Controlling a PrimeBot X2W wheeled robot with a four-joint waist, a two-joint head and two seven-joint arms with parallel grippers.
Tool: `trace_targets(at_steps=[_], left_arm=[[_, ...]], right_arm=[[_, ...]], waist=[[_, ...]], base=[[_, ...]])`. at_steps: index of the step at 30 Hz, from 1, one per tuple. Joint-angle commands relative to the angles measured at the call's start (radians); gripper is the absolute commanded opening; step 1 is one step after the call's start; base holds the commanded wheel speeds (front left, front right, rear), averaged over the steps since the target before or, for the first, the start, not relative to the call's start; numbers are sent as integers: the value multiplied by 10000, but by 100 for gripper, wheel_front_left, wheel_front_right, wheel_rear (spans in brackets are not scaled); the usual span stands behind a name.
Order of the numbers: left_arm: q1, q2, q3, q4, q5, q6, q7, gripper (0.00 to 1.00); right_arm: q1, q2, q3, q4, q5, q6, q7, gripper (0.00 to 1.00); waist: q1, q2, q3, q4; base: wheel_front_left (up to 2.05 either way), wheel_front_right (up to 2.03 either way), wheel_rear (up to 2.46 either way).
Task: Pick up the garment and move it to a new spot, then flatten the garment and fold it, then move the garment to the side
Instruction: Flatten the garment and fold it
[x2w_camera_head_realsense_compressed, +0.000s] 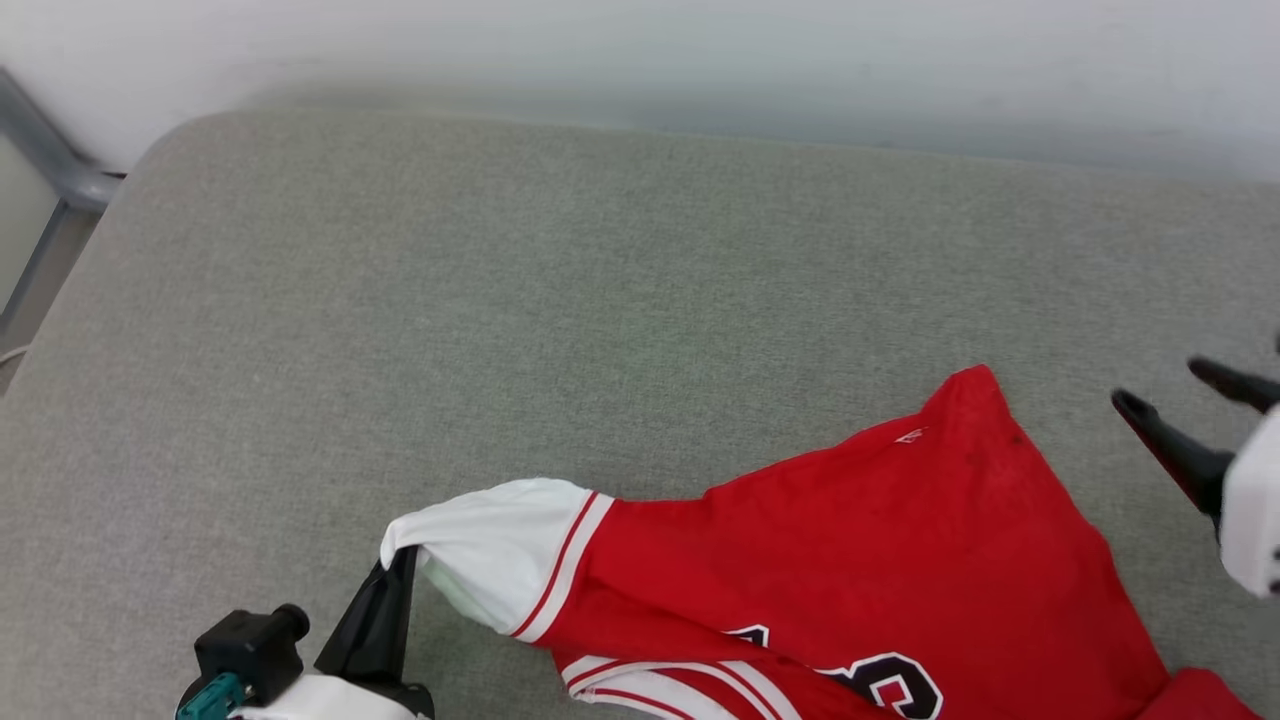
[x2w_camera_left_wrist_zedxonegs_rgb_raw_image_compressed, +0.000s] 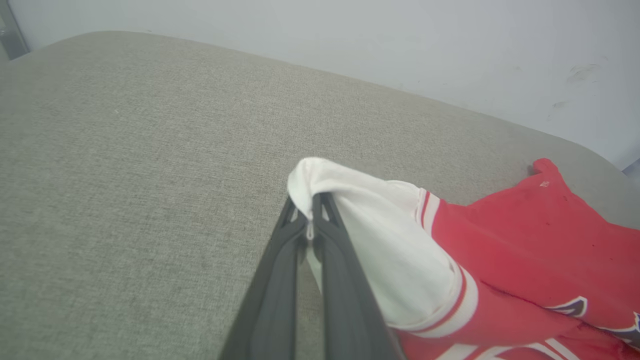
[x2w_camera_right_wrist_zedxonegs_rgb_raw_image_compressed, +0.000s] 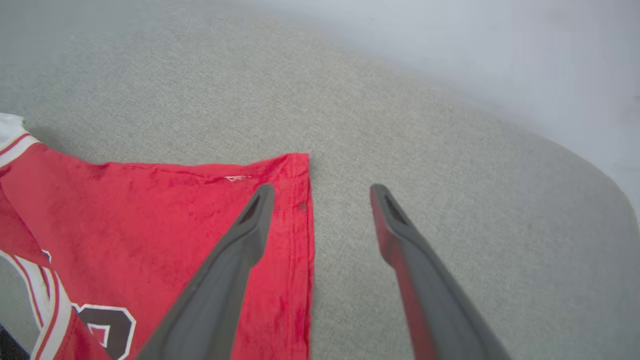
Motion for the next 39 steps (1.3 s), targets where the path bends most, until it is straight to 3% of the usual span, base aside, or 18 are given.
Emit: trace_targets(at_steps=[1, 7, 15, 25, 30, 33, 34, 35, 39], left_arm=[[-188, -17, -41, -30, 39, -17, -34, 0], [-543, -177, -281, 11, 139, -104, -92, 0], [-941, -364, -537, 54, 233, -211, -187, 0], [-1491, -630, -786, 210, 318, -340, -320, 0], [-1657, -715, -837, 331, 363, -375, -369, 0], [-1687, -741, -836, 401, 349, -388, -386, 0], [-1676, -724, -814, 423, 347, -371, -399, 0], [-1680, -714, -803, 434, 347, -367, -409, 0], [-1632, -625, -750, 515, 369, -350, -433, 0]], right_arm=[[-584, -145, 431, 158, -74, -9, 304, 100], [-2665, -778, 2619, 1218, -3, -9, 1944, 100], [-4139, -811, 4204, 3002, 294, -9, 3095, 100], [-5138, -692, 5590, 4926, 378, -9, 2828, 100], [-4749, -657, 6636, 5488, 671, 0, 2853, 100], [-4550, -480, 6723, 5763, 1059, 10, 2747, 100], [-4611, -427, 6777, 5768, 1079, 8, 2624, 39], [-4694, -418, 6788, 5784, 1075, 8, 2458, 0], [-5149, -429, 6688, 5899, 989, -7, 1677, 0]], waist=[[0, 0, 153, 153], [0, 0, 458, 552], [0, 0, 869, 964], [0, 0, 1609, 1427], [0, 0, 1769, 1499], [0, 0, 1812, 1477], [0, 0, 1812, 1438], [0, 0, 1812, 1412], [0, 0, 1620, 1230]], base=[[0, 0, 0], [0, 0, 0], [0, 0, 0], [0, 0, 0], [0, 0, 0], [0, 0, 0], [0, 0, 0], [0, 0, 0], [0, 0, 0]])
